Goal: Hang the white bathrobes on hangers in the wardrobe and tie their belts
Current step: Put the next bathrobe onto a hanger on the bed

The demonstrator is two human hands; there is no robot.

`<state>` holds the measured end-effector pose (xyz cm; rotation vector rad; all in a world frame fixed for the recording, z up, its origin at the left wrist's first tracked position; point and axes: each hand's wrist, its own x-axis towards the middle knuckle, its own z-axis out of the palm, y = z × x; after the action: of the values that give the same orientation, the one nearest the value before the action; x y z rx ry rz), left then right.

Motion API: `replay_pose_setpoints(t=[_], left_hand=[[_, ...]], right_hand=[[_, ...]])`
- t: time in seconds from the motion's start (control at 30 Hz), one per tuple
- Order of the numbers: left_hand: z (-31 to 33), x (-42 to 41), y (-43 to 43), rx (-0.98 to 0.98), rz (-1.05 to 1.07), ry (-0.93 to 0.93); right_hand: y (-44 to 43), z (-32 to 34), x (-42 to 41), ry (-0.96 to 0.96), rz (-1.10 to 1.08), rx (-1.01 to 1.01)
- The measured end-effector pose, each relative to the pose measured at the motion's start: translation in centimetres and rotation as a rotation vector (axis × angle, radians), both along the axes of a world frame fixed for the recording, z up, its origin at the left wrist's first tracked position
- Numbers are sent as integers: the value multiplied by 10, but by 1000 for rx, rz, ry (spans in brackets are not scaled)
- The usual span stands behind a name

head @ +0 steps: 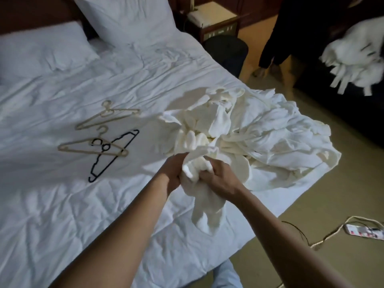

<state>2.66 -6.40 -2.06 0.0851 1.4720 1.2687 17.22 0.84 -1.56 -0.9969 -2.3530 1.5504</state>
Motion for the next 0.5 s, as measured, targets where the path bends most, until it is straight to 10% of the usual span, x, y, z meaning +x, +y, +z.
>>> replay_pose_setpoints(t=[0.2,0.5], left_hand=[[30,-41,-99,68,154,237],[78,-39,-217,221,-36,526]], right_hand=[[-51,23,14,72,223,-323],[-60,-53,-51,-47,-402,-1012]])
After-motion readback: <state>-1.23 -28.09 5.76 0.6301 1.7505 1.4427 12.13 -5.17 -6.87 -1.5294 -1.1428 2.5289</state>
